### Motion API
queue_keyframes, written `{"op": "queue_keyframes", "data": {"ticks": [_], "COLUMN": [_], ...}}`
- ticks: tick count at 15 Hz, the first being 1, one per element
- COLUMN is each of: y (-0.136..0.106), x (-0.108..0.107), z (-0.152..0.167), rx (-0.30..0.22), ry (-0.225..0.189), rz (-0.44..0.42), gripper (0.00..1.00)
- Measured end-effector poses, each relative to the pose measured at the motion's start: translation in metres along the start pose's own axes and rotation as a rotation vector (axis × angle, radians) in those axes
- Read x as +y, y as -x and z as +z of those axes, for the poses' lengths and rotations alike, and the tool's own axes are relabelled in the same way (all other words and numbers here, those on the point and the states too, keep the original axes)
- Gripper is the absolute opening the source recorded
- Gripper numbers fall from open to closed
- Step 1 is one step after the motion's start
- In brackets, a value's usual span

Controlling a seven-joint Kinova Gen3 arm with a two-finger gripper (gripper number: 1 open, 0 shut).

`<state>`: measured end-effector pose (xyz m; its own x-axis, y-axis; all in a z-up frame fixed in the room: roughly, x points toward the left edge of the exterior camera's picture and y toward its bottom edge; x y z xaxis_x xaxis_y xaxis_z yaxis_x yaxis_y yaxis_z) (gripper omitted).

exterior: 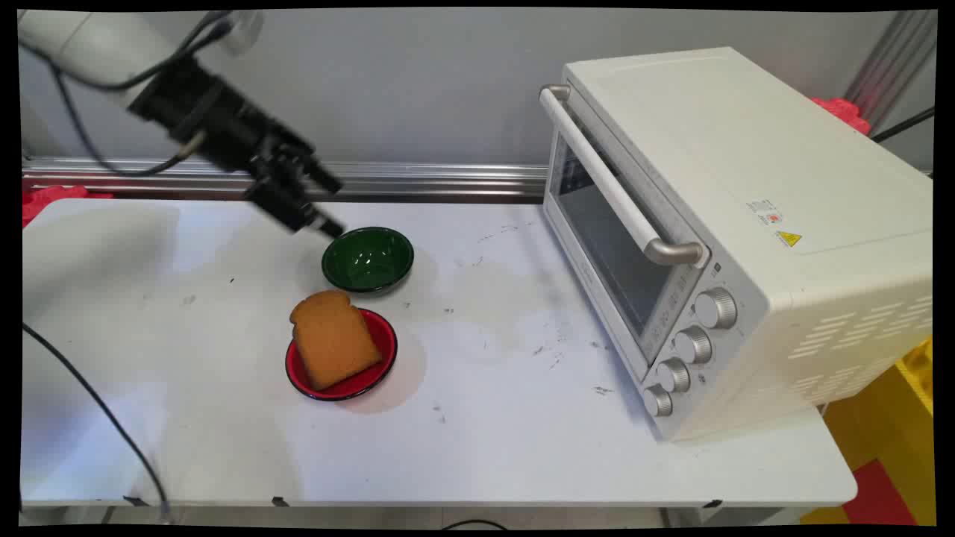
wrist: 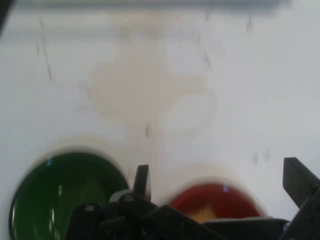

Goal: Open the oven

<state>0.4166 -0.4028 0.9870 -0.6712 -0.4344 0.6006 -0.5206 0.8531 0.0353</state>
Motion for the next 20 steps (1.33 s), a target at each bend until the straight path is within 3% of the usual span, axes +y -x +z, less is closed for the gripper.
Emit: {"op": "queue_keyframes", "data": {"ticks": [7,10,13,20], "y": [-0.065,-0.086,-0.101,-0.144], "x": [0.001,0.002,0.002,0.0], "z": [0.015,0.023,0.033,0.068], "rx": [0.219,0.28,0.297,0.274], "ry": [-0.007,0.003,0.017,0.014], "rz": [-0.101,-0.117,-0.1,-0.035], "gripper": [1.0,1.0,1.0,1.0]}}
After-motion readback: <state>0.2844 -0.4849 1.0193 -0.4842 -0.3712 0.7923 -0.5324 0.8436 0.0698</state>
